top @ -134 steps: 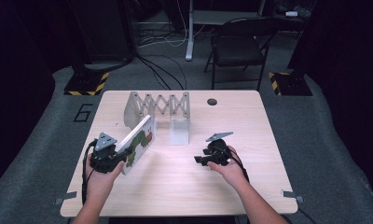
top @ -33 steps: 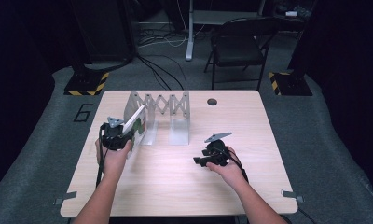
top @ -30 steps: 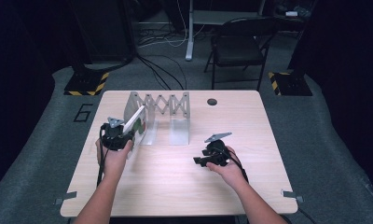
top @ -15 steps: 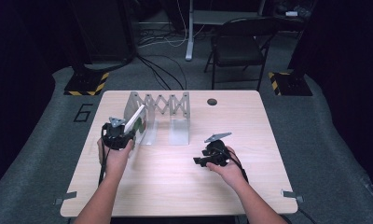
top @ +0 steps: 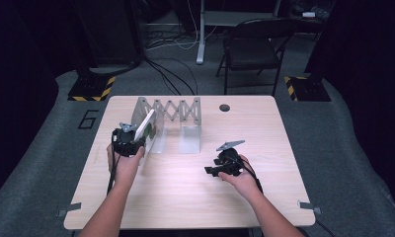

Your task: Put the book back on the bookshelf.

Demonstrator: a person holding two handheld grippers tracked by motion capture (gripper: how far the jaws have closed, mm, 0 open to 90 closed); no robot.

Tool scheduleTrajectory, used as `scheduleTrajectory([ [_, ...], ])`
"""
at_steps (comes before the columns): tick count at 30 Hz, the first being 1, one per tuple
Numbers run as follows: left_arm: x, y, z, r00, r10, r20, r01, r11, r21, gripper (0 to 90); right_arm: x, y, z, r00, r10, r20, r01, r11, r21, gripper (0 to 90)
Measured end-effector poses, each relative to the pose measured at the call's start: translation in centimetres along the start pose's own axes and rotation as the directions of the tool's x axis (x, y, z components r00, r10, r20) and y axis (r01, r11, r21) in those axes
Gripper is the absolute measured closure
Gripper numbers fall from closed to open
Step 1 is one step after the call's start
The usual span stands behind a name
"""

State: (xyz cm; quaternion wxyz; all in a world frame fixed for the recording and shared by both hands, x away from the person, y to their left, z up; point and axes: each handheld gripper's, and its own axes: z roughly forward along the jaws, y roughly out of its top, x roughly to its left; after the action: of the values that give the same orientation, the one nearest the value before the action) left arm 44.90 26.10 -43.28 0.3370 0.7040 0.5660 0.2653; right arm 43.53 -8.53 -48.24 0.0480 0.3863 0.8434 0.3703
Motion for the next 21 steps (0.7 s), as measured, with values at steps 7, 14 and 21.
scheduleTrajectory([
  [7, -0.1, 0.0, 0.3, 1.0, -0.001, -0.004, 0.001, 1.0, 0.008, 75.0, 0.0, 0.0, 0.0, 1.0, 0.001, -0.001, -0.001, 1.0, 0.001, 43.4],
  [14, -0.1, -0.1, 0.9, 1.0, -0.002, -0.009, 0.002, 0.9993, 0.037, 74.6, -0.1, 0.0, 0.0, 1.0, -0.001, 0.001, 0.001, 1.0, 0.0, 43.3],
  [21, -0.2, -0.1, 1.2, 0.9997, -0.017, -0.018, 0.017, 0.9995, 0.027, 74.5, -0.1, 0.0, 0.0, 1.0, -0.003, -0.001, 0.003, 1.0, 0.003, 43.3],
])
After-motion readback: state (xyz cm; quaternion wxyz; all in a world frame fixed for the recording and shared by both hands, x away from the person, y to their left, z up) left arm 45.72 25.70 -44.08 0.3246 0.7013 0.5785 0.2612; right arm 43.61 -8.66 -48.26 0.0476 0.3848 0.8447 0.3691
